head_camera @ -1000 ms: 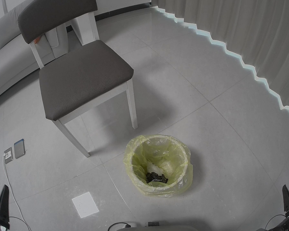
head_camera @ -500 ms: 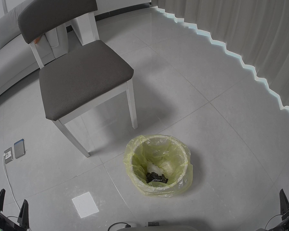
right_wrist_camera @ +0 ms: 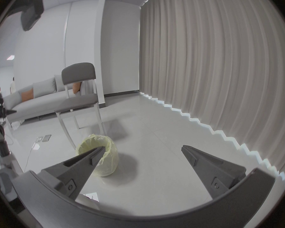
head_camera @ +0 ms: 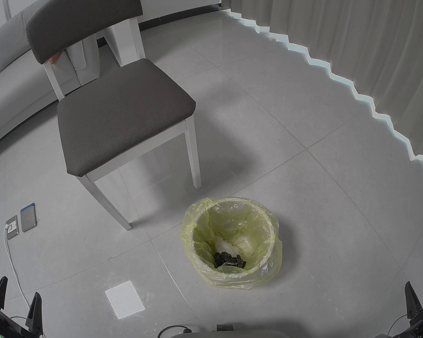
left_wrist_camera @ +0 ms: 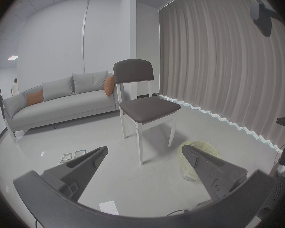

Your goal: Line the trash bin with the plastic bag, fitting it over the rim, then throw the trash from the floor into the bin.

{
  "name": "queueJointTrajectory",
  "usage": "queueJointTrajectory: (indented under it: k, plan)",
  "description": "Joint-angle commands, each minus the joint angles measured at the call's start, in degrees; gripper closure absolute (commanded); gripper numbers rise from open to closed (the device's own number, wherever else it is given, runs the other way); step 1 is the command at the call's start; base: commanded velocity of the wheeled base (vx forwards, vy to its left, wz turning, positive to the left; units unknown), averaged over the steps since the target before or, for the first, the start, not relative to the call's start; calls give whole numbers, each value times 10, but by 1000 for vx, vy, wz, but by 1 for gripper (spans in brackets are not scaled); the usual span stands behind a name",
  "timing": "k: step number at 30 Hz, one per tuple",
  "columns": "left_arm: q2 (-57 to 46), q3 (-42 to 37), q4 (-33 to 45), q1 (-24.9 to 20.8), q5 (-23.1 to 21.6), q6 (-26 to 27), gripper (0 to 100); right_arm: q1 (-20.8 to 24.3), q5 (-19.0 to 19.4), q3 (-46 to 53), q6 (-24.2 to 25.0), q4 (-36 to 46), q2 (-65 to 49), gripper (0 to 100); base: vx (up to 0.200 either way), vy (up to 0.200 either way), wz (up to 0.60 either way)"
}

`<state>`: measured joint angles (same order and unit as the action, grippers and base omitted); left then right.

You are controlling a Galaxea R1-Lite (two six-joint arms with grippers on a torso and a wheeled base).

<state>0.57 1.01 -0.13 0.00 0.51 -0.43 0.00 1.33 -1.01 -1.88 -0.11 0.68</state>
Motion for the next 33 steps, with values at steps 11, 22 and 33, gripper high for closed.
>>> queueJointTrajectory:
  k: [11, 22, 33]
  plan:
    - [-6, -10, 0, 0, -1, 3, 0, -1, -46, 10, 33, 0, -7, 0, 0, 0, 0]
    - [-6, -10, 0, 0, 0, 3, 0, 0, -55, 10, 43, -1, -7, 0, 0, 0, 0]
    - [-6, -10, 0, 0, 0, 3, 0, 0, -55, 10, 42, -1, -7, 0, 0, 0, 0]
